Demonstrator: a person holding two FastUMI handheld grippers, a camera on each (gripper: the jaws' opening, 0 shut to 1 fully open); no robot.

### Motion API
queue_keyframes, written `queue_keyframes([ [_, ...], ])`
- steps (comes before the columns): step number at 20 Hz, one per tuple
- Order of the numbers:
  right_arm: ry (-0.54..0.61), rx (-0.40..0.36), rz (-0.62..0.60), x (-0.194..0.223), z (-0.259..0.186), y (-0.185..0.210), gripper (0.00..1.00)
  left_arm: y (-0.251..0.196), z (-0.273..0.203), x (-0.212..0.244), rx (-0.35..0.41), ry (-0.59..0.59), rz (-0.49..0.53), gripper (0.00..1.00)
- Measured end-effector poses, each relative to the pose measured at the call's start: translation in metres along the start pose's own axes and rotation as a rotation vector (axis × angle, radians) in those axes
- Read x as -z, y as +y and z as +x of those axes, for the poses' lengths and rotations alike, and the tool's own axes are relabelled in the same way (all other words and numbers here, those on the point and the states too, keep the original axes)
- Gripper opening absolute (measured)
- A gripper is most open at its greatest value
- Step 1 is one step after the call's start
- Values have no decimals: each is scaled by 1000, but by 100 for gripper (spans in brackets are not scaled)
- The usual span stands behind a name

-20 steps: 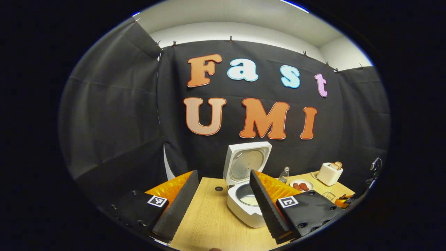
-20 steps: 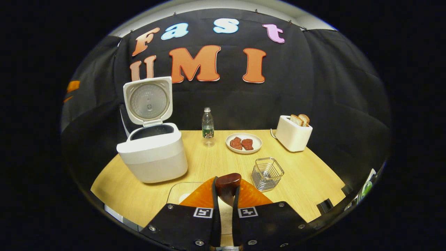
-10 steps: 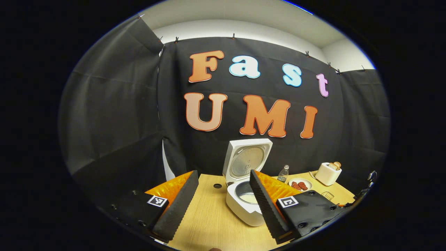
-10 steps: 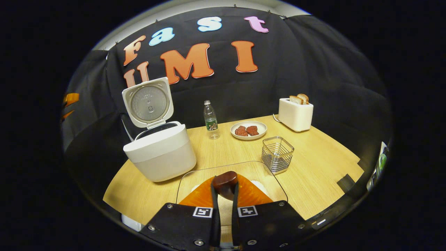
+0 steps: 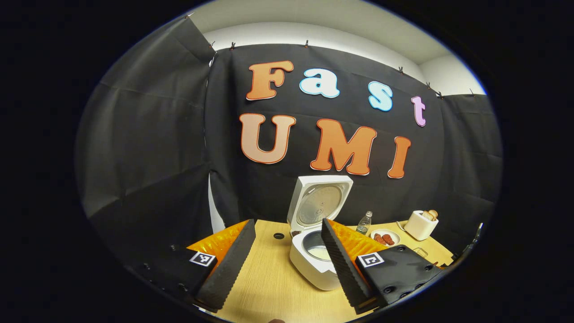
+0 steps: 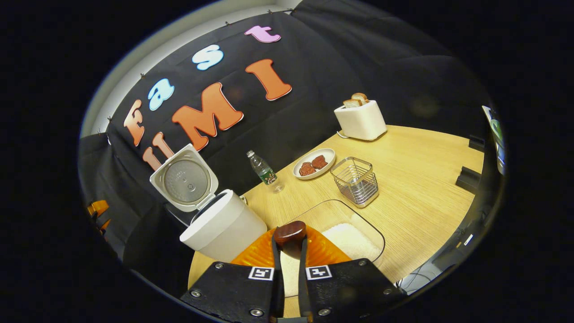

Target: Close the left gripper, press the button to open the rice cooker; take a wooden spoon from the chopstick holder with the right hand, scoop a spoonful of rice and pour it into the rice cooker, then put the wooden spoon back into the chopstick holder.

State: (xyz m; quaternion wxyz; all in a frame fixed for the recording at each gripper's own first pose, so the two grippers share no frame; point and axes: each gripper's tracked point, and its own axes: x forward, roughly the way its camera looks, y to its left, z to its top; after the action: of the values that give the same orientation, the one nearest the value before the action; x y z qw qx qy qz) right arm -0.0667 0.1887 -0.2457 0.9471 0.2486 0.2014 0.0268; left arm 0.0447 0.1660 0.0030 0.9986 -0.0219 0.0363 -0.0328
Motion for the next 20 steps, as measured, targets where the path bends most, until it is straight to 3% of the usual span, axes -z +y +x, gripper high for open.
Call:
queue_keyframes([
  [11, 51, -38, 454, -5, 5, -21, 12, -2, -1, -2, 1, -1, -9, 100],
  [20, 42, -84, 600, -20, 3, -17, 12, 2, -7, -8, -17, -19, -13, 100],
])
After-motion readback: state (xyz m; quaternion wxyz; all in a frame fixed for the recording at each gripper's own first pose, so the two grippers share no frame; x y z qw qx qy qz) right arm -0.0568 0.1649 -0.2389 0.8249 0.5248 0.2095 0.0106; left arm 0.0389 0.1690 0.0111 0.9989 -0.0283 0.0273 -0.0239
